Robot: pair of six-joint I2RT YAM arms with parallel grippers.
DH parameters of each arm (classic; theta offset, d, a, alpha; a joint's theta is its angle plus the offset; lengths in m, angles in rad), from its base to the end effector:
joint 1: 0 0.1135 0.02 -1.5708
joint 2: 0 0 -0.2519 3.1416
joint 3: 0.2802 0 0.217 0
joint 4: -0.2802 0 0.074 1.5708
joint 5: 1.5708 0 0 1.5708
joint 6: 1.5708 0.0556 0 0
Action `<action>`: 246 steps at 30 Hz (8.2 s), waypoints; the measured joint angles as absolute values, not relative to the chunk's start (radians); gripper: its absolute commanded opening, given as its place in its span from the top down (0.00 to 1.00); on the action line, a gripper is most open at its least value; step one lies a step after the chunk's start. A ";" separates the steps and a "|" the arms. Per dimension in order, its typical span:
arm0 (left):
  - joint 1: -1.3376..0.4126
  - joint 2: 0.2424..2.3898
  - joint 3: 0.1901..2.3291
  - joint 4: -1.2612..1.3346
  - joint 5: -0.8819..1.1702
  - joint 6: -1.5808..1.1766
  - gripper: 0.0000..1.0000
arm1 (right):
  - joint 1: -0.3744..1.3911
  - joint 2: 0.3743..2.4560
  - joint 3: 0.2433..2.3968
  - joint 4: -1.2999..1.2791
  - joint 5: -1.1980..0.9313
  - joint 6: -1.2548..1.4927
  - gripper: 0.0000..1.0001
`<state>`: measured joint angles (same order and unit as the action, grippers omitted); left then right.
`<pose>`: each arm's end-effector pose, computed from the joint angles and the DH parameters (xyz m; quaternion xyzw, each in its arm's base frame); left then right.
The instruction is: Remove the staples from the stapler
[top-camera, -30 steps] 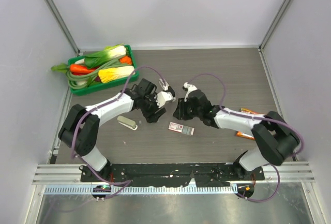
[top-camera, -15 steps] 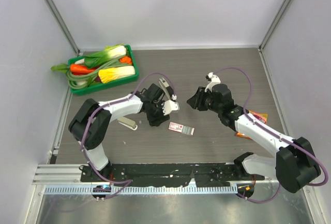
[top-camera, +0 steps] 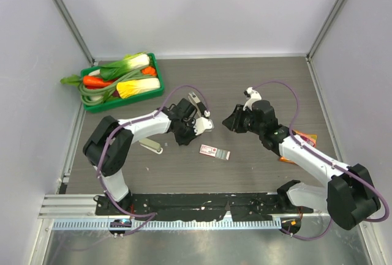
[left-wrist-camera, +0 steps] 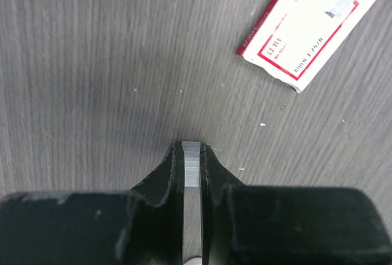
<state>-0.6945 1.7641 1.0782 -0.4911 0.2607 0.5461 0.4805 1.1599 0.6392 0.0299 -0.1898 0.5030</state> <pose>0.2342 -0.2138 0.1571 0.5859 0.7764 -0.1415 0.1840 0.2111 0.1219 0.2321 -0.0391 0.8543 0.3133 0.4128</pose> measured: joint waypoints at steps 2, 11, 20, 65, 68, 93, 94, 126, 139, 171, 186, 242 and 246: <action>-0.693 1.764 1.093 -0.528 0.265 0.519 1.00 | 0.480 1.156 0.639 0.030 -0.196 0.503 0.73; -0.479 1.692 1.430 -0.632 0.593 0.199 1.00 | 0.472 1.132 0.609 0.112 -0.297 0.543 0.57; -0.335 1.575 1.306 -0.096 0.974 -0.537 1.00 | 0.464 1.154 0.594 0.421 -0.473 0.723 0.51; -0.356 1.628 1.114 0.535 1.089 -1.171 1.00 | 0.478 1.428 0.715 0.917 -0.574 1.058 0.64; -0.356 1.628 1.114 0.534 1.087 -1.169 1.00 | 0.479 1.430 0.715 0.922 -0.575 1.062 0.67; -0.363 1.634 1.213 0.160 0.979 -0.852 0.57 | 0.480 1.439 0.715 0.849 -0.560 1.054 0.86; -0.367 1.634 1.242 0.079 0.951 -0.795 0.57 | 0.480 1.425 0.715 0.808 -0.553 1.029 0.86; -0.729 1.803 1.164 -0.270 0.376 -0.025 0.64 | 0.530 0.942 0.674 -0.420 -0.009 0.627 0.89; -0.786 1.834 1.114 -0.215 0.301 -0.017 0.64 | 0.530 0.935 0.658 -0.420 0.014 0.625 0.89; -0.788 1.766 1.087 -0.308 0.218 0.091 0.67 | 0.751 1.147 0.631 -0.347 0.128 0.519 0.89; -0.678 1.686 1.125 -0.466 0.323 0.116 0.67 | 0.962 1.310 0.707 -0.374 0.381 0.506 0.89; -0.673 1.689 1.126 -0.480 0.287 0.082 0.28 | 0.981 1.443 0.702 -0.266 0.407 0.507 0.89; -0.673 1.689 1.126 -0.480 0.287 0.082 0.28 | 0.981 1.443 0.696 -0.262 0.410 0.507 0.88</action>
<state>-0.6735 1.6890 1.1255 -0.4797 0.2874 0.0818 0.9810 1.4425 0.6960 -0.2619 0.4099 0.5068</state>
